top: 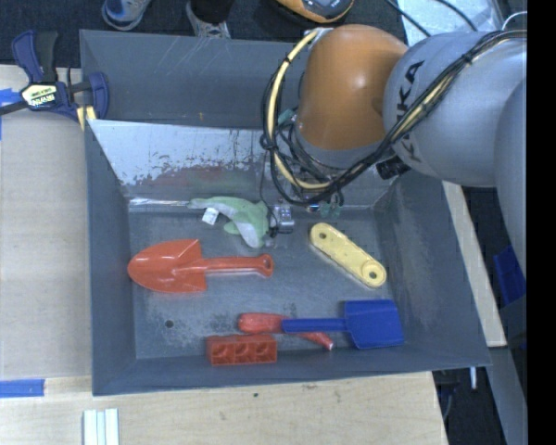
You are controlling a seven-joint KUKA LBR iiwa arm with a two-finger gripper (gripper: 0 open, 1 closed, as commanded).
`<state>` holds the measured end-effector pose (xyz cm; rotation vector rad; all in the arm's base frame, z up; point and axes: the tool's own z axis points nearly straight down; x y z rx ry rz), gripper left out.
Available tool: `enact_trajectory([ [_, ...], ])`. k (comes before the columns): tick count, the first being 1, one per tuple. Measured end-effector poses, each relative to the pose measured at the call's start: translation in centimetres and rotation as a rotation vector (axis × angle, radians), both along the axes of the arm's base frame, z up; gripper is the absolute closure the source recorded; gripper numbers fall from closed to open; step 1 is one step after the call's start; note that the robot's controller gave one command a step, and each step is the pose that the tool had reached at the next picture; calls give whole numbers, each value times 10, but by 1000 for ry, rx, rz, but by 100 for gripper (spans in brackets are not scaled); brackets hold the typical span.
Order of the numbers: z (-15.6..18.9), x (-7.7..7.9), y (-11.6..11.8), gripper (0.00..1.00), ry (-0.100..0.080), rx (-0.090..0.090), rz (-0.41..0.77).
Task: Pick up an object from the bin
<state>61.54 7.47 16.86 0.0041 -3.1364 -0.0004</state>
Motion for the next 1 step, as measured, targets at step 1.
enact_trajectory([
  [1, 5, 2, 0, 0, -9, 0, -2],
])
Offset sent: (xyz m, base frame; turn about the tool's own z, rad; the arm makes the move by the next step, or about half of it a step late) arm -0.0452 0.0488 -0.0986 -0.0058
